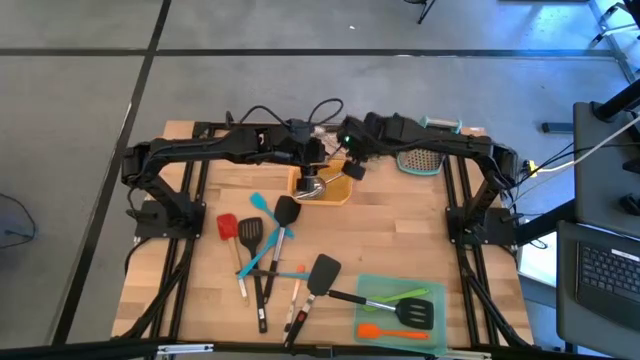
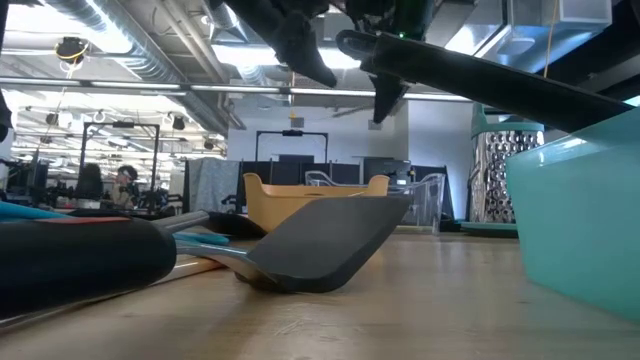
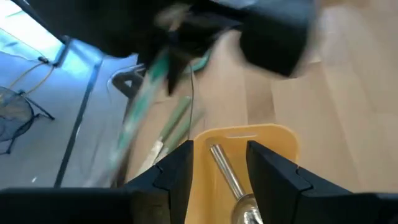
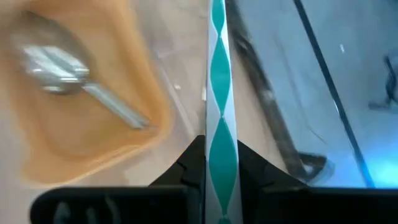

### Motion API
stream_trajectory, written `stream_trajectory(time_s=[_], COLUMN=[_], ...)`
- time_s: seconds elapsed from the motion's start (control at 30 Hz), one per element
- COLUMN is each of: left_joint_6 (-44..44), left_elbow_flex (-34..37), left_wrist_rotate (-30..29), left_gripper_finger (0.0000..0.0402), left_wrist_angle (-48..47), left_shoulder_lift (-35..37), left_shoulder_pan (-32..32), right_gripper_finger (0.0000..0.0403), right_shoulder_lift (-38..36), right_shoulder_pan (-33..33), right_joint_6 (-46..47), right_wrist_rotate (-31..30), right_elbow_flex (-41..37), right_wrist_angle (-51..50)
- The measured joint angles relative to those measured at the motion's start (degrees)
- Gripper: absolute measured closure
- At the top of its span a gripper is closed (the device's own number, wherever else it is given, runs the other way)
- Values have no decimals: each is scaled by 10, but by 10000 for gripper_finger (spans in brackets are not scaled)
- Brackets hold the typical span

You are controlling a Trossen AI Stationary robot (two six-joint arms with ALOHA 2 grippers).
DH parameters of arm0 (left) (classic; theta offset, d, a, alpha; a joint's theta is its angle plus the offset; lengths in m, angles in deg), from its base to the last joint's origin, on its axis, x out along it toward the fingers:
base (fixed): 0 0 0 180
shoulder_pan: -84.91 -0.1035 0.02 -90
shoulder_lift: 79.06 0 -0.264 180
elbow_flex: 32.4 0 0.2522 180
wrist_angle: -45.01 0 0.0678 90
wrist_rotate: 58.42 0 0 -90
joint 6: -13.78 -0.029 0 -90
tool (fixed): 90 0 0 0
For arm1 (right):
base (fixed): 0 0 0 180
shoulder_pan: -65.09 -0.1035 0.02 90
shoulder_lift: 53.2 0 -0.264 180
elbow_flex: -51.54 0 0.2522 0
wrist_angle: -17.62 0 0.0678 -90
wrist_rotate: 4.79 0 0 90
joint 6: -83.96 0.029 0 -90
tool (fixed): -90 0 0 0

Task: Pick & Place Kitchen Items
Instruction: Put the white blue into the transparent bin

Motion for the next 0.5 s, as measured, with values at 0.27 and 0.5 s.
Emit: stream_trajectory(time_s=[0.27, 0.5], left_joint_6=[10, 21], left_elbow_flex=[0, 0], left_wrist_rotate=[-6, -1], left_gripper_finger=[259, 259], left_wrist_angle=[-25, -57], left_shoulder_lift=[26, 66], left_shoulder_pan=[-15, -16], right_gripper_finger=[361, 361], right_shoulder_lift=[0, 0], right_shoulder_pan=[92, 145], right_joint_6=[-10, -18], right_wrist_rotate=[113, 126], right_elbow_flex=[-2, -73], right_wrist_angle=[-14, -3])
